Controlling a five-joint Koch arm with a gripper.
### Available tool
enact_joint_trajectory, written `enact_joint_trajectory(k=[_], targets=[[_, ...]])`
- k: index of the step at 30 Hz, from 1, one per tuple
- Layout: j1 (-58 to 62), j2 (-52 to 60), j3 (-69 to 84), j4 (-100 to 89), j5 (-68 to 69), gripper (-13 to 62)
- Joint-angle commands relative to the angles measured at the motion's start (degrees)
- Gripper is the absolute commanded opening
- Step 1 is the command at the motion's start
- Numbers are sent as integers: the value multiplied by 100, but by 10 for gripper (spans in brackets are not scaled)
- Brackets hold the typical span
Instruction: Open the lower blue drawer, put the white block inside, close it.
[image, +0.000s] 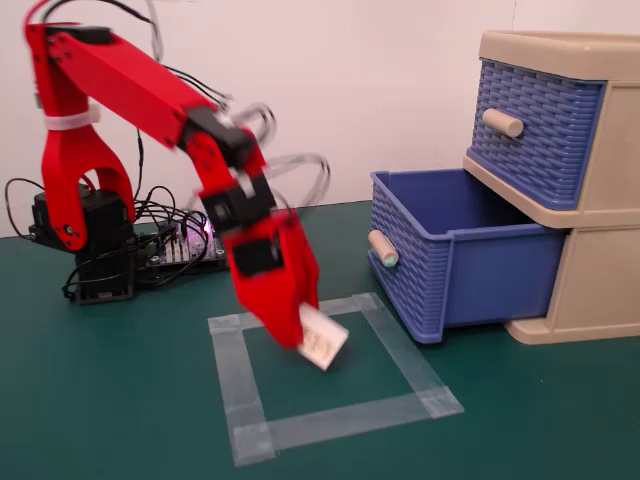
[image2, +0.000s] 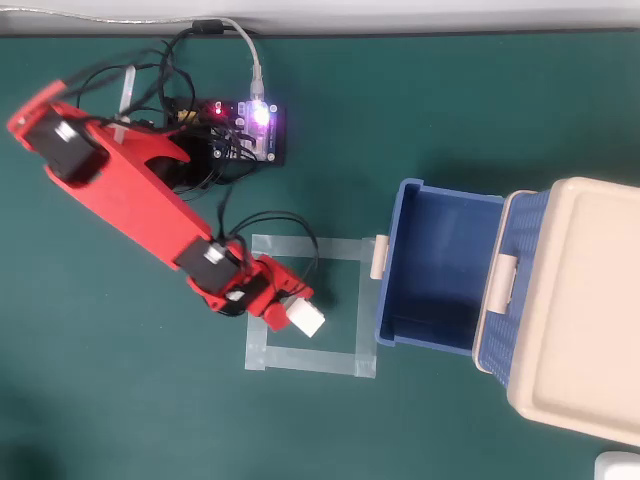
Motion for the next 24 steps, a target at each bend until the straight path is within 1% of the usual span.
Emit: enact_joint_trajectory(k=[1,3,5,8,11,14,18,19,20,21,22,23,24], targets=[[-70,721,-299,70,896,-83],[-176,1002,-492,62,1661,-83],[-457,1028,-861,35,2698,-83],[-1239,642,-1564,9,4263,-83],[-1652,114,-2479,18,5458,-83],[-1995,-308,-3094,9,5985,-83],[-2329,-721,-3691,9,6082,-73],[-2347,-756,-3797,9,6082,-31],[-2355,-782,-3876,0,6091,51],[-2391,-782,-3964,-26,6126,168],[-2452,-791,-3990,-62,6187,246],[-2540,-791,-3990,-97,6284,301],[-2593,-791,-3999,-141,6363,326]])
